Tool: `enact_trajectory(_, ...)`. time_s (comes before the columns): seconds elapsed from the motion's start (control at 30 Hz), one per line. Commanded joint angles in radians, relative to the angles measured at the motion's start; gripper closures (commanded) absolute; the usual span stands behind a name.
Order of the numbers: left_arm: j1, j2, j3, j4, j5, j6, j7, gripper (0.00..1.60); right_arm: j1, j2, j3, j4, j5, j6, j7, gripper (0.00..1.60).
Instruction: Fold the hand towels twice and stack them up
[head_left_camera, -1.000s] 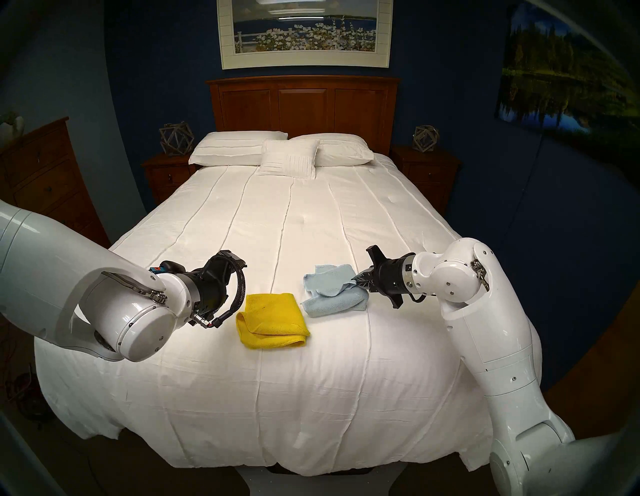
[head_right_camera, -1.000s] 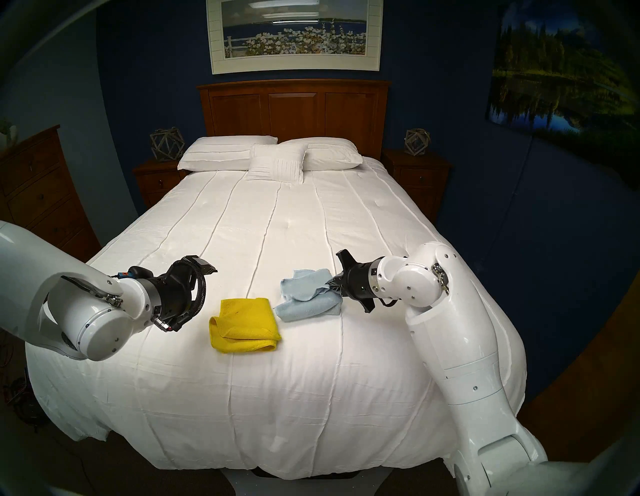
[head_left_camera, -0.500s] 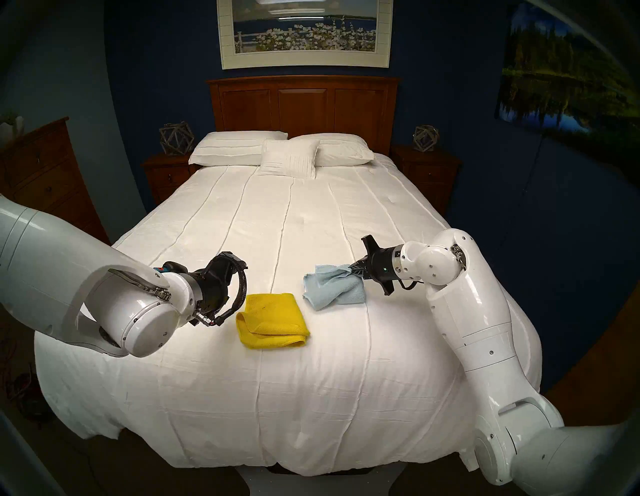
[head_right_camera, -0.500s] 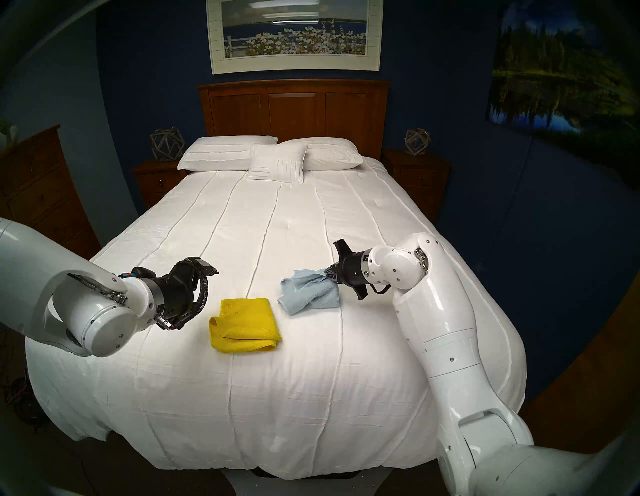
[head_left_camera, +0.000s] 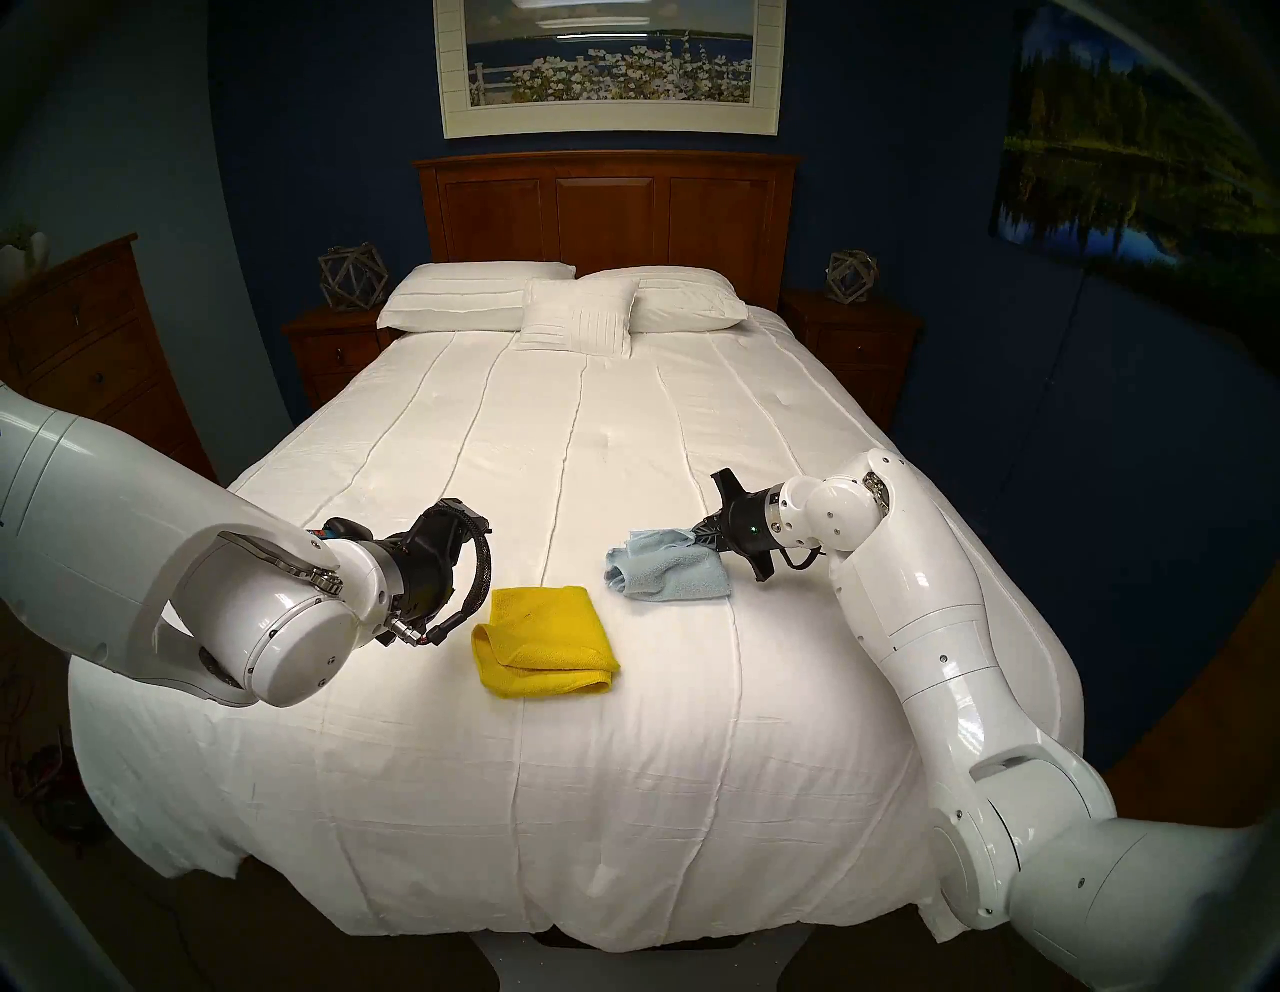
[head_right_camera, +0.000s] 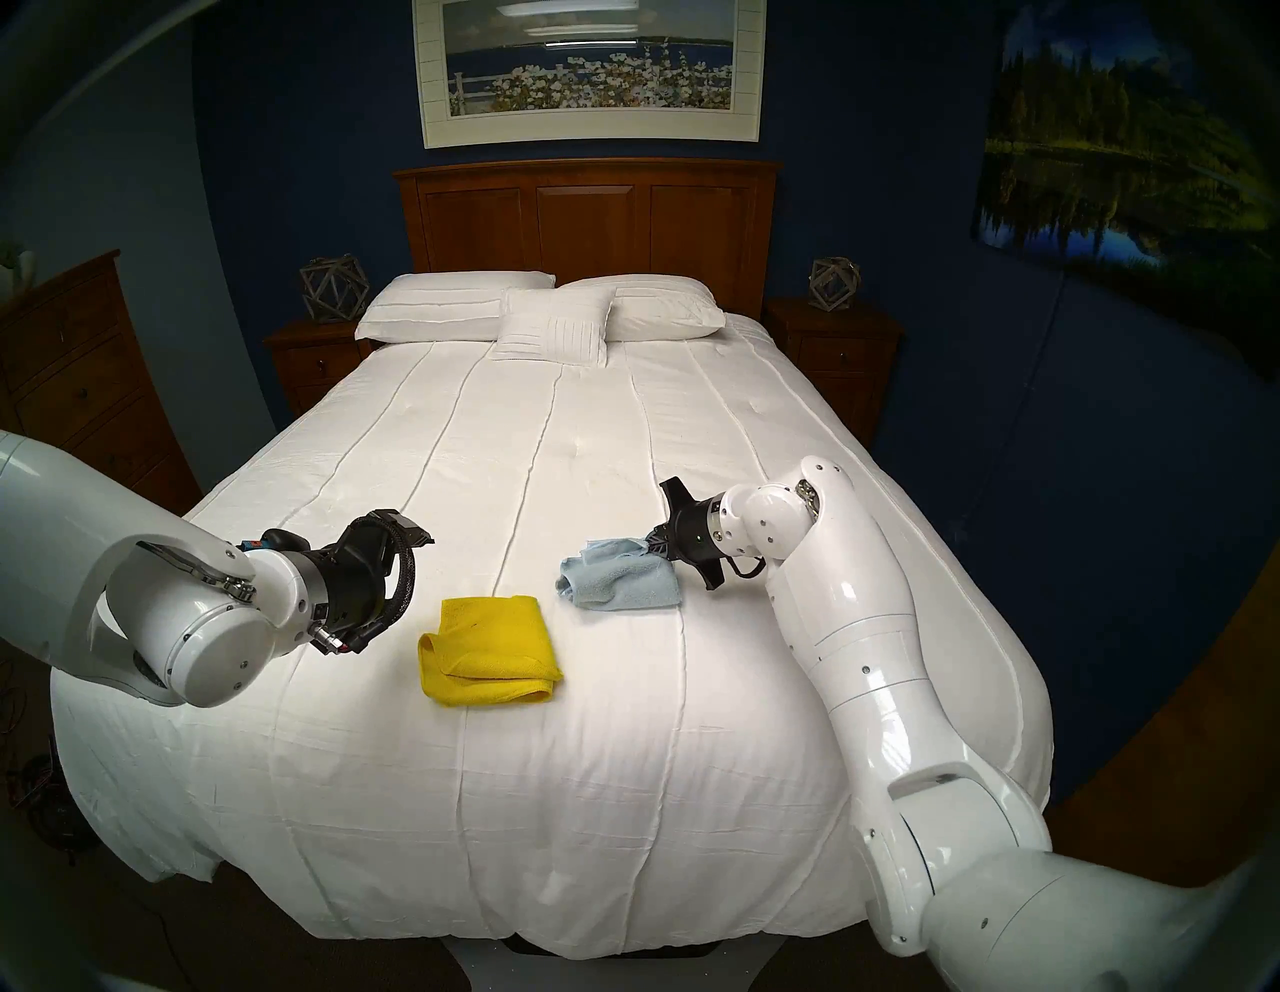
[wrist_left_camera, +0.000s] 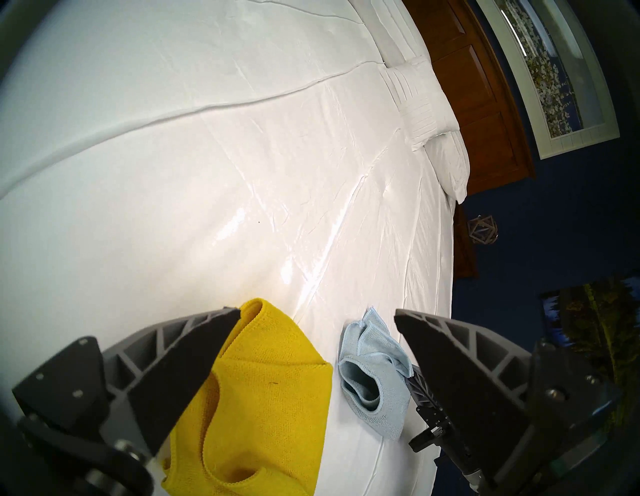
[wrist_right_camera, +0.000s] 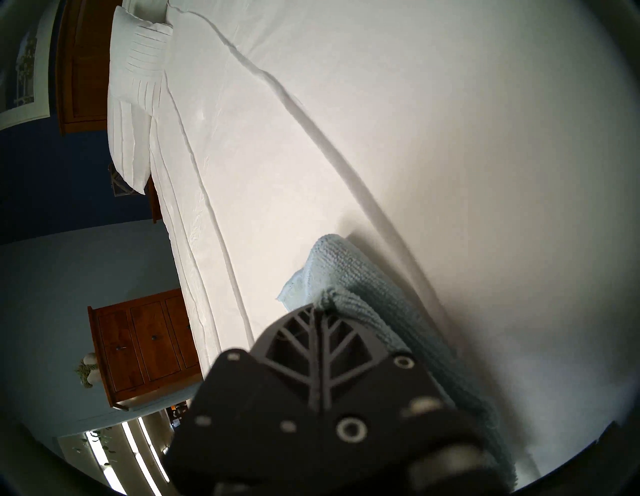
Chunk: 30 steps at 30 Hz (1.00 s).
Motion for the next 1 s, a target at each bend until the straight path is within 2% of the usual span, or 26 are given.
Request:
enact_trajectory(0.0, -0.020, 0.001, -0.001, -0.005, 0.002, -0.005, -0.002, 0.00, 0.087, -0.022, -0.008, 0.040, -0.045, -0.017, 0.056, 1.60)
enact_trajectory(0.17, -0.029, 0.001, 0.001, -0.012, 0.001, -0.005, 0.001, 0.00, 0.079, -0.015, -0.008, 0.048, -0.074, -0.030, 0.086, 1.60)
enact_trajectory(0.6, -0.031, -0.001, -0.001, -0.017, 0.000, -0.006, 0.002, 0.00, 0.019, -0.027, 0.043, 0.025, -0.065, -0.069, 0.138, 1.60)
enact_trajectory(0.8, -0.037, 0.000, 0.002, -0.021, 0.000, -0.007, 0.003, 0.00, 0.029, -0.032, 0.022, 0.093, -0.089, -0.062, 0.161, 1.60)
enact_trajectory(0.97, -0.034, 0.001, 0.003, -0.018, 0.001, -0.004, 0.002, 0.00, 0.025, -0.032, 0.002, 0.103, -0.123, -0.082, 0.178, 1.60)
